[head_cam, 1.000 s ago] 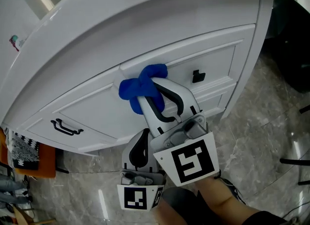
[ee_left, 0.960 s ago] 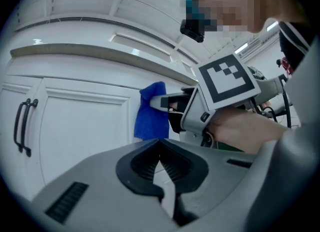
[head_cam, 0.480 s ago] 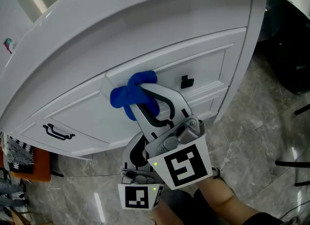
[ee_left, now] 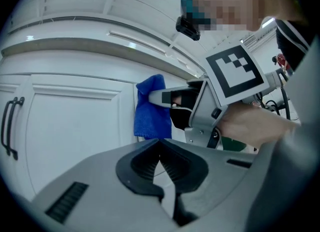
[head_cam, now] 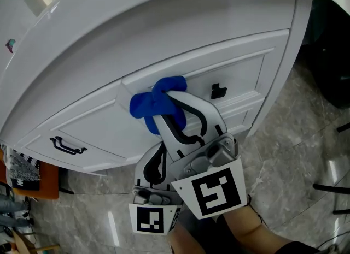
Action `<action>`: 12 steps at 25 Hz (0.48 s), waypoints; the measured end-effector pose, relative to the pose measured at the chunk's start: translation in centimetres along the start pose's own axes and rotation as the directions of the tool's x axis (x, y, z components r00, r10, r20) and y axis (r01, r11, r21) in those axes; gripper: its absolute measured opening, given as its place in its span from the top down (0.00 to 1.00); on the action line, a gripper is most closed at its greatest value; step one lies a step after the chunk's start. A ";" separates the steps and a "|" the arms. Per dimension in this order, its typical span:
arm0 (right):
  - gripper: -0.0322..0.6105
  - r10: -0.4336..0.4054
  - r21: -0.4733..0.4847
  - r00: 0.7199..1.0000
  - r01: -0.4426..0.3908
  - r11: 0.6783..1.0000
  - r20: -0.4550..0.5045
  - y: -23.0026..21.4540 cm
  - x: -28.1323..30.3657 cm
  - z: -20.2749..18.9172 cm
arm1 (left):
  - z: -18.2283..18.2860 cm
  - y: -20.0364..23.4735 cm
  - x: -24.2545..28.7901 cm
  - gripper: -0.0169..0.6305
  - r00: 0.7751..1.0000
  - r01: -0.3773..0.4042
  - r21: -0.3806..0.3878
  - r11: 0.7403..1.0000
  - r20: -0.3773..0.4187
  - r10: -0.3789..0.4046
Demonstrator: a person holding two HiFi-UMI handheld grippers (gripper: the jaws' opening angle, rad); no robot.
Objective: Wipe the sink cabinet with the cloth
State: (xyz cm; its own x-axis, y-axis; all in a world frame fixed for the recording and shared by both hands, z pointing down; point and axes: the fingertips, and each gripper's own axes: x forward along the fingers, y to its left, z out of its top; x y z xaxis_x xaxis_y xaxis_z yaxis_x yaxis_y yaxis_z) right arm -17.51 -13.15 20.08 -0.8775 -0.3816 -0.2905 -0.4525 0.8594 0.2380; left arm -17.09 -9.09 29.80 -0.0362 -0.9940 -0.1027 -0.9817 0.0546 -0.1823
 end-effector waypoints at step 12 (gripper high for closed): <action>0.86 0.017 0.049 0.999 -0.019 0.999 0.039 -0.5 -0.2 0.1 | -0.3 0.4 1.2 0.97 1.000 -0.004 -0.038 0.999 -0.012 0.004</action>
State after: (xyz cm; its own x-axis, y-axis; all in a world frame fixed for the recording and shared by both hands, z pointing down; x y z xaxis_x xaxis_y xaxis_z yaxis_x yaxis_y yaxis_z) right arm -17.05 -13.50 19.94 -0.8782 -0.3537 -0.3220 -0.4278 0.8819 0.1979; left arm -17.62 -10.34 29.84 -0.0421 -0.9949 -0.0914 -0.9880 0.0551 -0.1445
